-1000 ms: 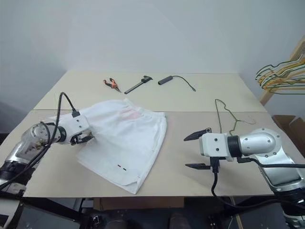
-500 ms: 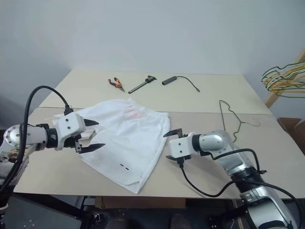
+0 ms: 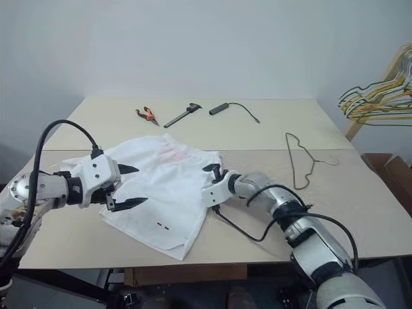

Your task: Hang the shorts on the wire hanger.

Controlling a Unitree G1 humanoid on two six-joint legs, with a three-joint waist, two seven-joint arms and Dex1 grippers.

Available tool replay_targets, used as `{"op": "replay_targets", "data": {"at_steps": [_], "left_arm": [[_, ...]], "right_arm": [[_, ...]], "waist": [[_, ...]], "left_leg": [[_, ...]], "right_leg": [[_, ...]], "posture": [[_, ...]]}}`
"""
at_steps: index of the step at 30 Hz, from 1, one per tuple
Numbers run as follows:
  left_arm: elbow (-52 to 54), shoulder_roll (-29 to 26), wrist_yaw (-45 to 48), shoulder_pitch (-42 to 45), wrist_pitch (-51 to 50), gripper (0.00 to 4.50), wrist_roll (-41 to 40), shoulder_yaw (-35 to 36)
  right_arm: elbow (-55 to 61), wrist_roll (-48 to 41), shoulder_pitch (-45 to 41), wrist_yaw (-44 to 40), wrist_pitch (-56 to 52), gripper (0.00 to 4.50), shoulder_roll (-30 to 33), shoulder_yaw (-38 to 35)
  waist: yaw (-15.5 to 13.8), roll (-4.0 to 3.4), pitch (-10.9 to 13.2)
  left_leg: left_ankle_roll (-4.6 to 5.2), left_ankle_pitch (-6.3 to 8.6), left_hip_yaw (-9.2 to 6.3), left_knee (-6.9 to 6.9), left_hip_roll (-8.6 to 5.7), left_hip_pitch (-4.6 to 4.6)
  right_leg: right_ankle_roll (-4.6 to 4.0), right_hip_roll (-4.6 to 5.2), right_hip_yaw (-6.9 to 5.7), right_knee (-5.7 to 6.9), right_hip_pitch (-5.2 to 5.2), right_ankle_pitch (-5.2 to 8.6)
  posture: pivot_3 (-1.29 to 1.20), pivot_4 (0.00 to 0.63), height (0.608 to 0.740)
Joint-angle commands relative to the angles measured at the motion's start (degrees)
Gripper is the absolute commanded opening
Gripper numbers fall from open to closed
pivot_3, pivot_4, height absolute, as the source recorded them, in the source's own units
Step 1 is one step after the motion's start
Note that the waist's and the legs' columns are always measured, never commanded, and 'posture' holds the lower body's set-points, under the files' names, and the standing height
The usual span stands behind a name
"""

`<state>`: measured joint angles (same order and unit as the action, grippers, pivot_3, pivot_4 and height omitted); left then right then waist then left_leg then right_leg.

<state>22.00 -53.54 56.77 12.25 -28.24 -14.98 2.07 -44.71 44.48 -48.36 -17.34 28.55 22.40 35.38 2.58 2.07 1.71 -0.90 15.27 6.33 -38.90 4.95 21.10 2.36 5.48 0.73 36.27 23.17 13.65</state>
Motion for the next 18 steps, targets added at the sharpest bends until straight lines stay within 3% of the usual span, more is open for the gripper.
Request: {"op": "replay_targets", "data": {"at_steps": [1,11,18], "left_arm": [[2.10,-0.28,-0.96,-0.27,-0.43,4.47,-0.76,2.04],[4.77,-0.83,-2.41,-2.86,-1.57,4.47,-1.54,3.90],[5.23,-0.74,-2.85,-2.53,-1.88,4.50,-1.39,3.46]], "right_arm": [[-7.23,2.32,-2.92,5.38,-0.87,4.50,-1.32,1.00],[-20.15,2.76,-8.74,11.21,0.74,4.50,-4.95,2.86],[-22.19,2.60,-10.13,11.07,3.78,2.16,-3.29,3.14]], "waist": [[-0.03,0.00,0.00],[-0.13,-0.01,0.00],[-0.50,-0.03,0.01]], "left_leg": [[0.00,0.00,0.00,0.00,0.00,0.00],[0.00,0.00,-0.01,0.05,0.00,-0.01],[-0.01,0.00,-0.01,0.11,0.00,0.05]], "right_leg": [[0.00,0.00,0.00,0.00,0.00,0.00],[0.00,0.00,0.01,-0.01,0.00,0.00],[0.01,0.00,0.00,-0.06,0.06,0.00]], "posture": [[0.09,0.000,0.740],[0.12,0.000,0.740],[0.10,0.000,0.740]]}}
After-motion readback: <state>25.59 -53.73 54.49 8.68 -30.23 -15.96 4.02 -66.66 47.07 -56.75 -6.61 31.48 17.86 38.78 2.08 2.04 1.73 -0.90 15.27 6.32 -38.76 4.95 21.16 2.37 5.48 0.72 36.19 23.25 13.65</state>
